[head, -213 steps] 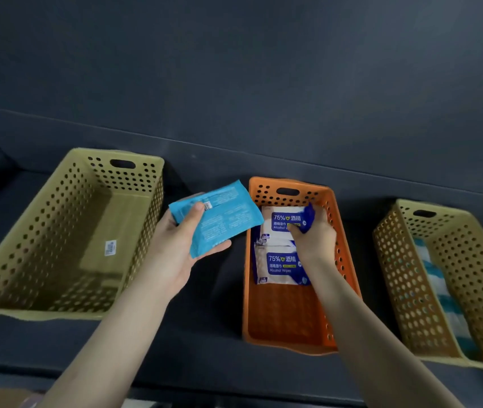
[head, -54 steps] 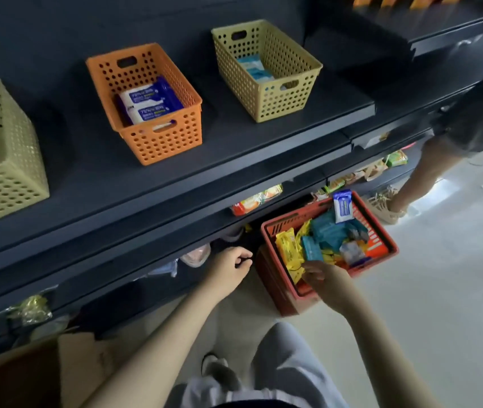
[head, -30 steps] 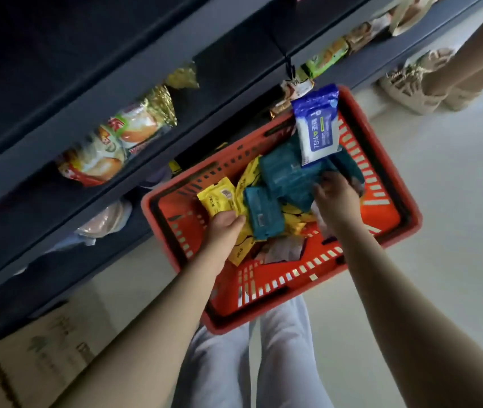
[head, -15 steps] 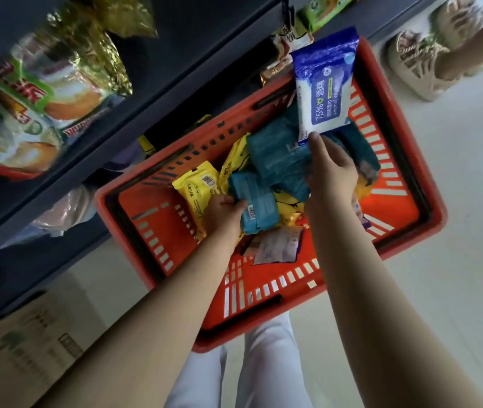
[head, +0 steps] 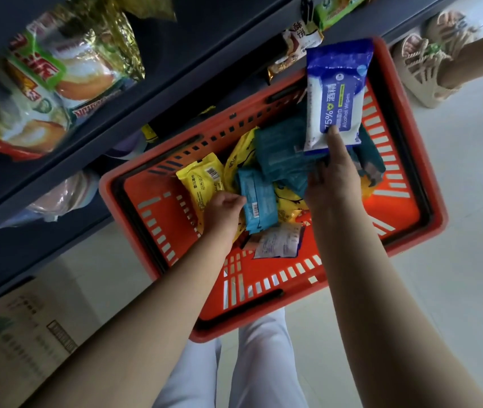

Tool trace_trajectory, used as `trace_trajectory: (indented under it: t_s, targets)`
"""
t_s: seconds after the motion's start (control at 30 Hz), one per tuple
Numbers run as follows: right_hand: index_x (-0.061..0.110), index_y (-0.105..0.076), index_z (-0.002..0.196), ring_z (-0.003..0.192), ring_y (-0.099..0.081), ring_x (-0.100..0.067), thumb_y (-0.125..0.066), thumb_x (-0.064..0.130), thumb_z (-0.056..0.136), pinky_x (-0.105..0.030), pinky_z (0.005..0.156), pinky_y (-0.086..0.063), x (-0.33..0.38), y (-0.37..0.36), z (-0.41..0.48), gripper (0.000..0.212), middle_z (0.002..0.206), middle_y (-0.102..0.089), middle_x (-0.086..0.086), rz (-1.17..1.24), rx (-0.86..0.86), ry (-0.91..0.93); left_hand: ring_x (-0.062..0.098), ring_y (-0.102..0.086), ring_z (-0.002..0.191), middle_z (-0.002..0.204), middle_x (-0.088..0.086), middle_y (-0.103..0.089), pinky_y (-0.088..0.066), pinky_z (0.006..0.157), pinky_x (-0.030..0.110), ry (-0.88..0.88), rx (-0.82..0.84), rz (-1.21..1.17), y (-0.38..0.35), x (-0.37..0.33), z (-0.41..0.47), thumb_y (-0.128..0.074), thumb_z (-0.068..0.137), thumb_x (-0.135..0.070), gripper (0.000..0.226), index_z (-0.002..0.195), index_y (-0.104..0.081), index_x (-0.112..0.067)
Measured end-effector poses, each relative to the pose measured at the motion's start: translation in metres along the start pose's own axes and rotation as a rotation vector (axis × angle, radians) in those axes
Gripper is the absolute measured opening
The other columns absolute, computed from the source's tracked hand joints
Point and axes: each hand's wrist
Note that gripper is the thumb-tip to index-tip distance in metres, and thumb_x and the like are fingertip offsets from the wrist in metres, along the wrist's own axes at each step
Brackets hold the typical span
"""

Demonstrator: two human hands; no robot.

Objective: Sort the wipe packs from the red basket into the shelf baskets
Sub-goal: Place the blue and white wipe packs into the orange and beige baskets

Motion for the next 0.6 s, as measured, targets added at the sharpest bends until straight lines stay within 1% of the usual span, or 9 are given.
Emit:
trace_trajectory:
  t_s: [0.03,0.13,0.2,0.3,0.37,0.43,0.47,0.53,0.6]
  targets:
    - [0.009,-0.066,0.108,0.067,-0.068,-0.01,-0.075,0.023,0.082,-0.022,0.056,-0.053,0.001,0.008,-0.003,0.031,0.096,-0.073,-0.004,-0.011,0.0,-0.003,0.028,-0.066,0.098,0.095,0.005,-0.068,-0.054,0.088,0.051,0.007,-0.013,-0.02,-0.001,-0.001,-0.001,-0.068,0.087,-0.017,0.015,0.077,-0.058,-0.022]
    - [0.002,-0.054,0.123,0.097,-0.069,-0.021,-0.071,0.009,0.084,-0.03,0.088,-0.055,0.002,0.03,-0.012,0.043,0.117,-0.068,-0.016,0.046,0.051,-0.019,0.03,-0.066,0.098,0.094,0.005,-0.067,-0.054,0.088,0.051,0.001,-0.037,-0.059,-0.001,-0.002,-0.008,-0.067,0.088,-0.016,0.017,0.076,-0.056,-0.022]
    - [0.002,-0.047,0.129,0.104,-0.067,-0.027,-0.067,0.001,0.085,-0.032,0.087,-0.056,0.005,0.042,-0.02,0.047,0.123,-0.064,-0.021,0.075,0.072,-0.046,0.03,-0.066,0.1,0.098,0.007,-0.068,-0.053,0.09,0.054,0.005,-0.018,-0.106,0.003,-0.002,-0.016,-0.067,0.088,-0.018,0.016,0.078,-0.056,-0.022]
    - [0.014,-0.04,0.138,0.106,-0.067,-0.026,-0.062,-0.003,0.086,-0.035,0.087,-0.057,0.015,0.056,-0.04,0.058,0.123,-0.065,-0.015,0.04,0.192,-0.063,0.03,-0.064,0.104,0.109,0.012,-0.067,-0.051,0.093,0.054,0.004,0.039,-0.188,0.018,-0.01,-0.038,-0.065,0.089,-0.02,0.011,0.082,-0.056,-0.023]
    - [0.014,-0.045,0.135,0.099,-0.066,-0.023,-0.058,-0.004,0.087,-0.03,0.074,-0.059,0.027,0.059,-0.064,0.052,0.116,-0.065,-0.012,-0.041,0.319,-0.067,0.03,-0.064,0.104,0.112,0.015,-0.065,-0.053,0.089,0.049,-0.001,0.09,-0.275,0.033,-0.025,-0.064,-0.059,0.094,-0.017,0.008,0.088,-0.053,-0.019]
    - [0.011,-0.048,0.129,0.093,-0.065,-0.021,-0.056,-0.004,0.089,-0.025,0.06,-0.056,0.044,0.057,-0.094,0.044,0.114,-0.062,-0.014,-0.108,0.414,-0.069,0.026,-0.065,0.093,0.103,0.013,-0.065,-0.054,0.075,0.04,-0.033,0.12,-0.353,0.05,-0.045,-0.096,-0.054,0.096,-0.014,0.009,0.089,-0.05,-0.017]
    - [0.011,-0.048,0.127,0.09,-0.064,-0.02,-0.054,-0.003,0.09,-0.023,0.057,-0.054,0.056,0.054,-0.113,0.04,0.114,-0.059,-0.015,-0.118,0.467,-0.065,0.025,-0.065,0.086,0.097,0.011,-0.066,-0.052,0.071,0.037,-0.06,0.118,-0.374,0.061,-0.058,-0.115,-0.053,0.097,-0.014,0.01,0.087,-0.05,-0.017]
    - [0.009,-0.048,0.124,0.088,-0.063,-0.02,-0.051,-0.001,0.093,-0.026,0.062,-0.056,0.081,0.047,-0.163,0.033,0.115,-0.057,-0.017,-0.126,0.61,-0.044,0.025,-0.063,0.078,0.089,0.01,-0.065,-0.049,0.07,0.037,-0.122,0.104,-0.434,0.088,-0.084,-0.167,-0.051,0.097,-0.01,0.012,0.087,-0.051,-0.016]
    - [0.007,-0.055,0.118,0.087,-0.066,-0.019,-0.047,0.001,0.095,-0.029,0.068,-0.057,0.1,0.037,-0.199,0.024,0.109,-0.065,-0.013,-0.147,0.695,-0.025,0.022,-0.063,0.073,0.087,0.007,-0.066,-0.049,0.067,0.034,-0.16,0.107,-0.485,0.105,-0.104,-0.204,-0.046,0.096,-0.004,0.014,0.092,-0.053,-0.016]
Point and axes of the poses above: each hand's wrist, its own z-axis towards the middle knuckle, its own y-axis out of the back of the hand, x = y × z
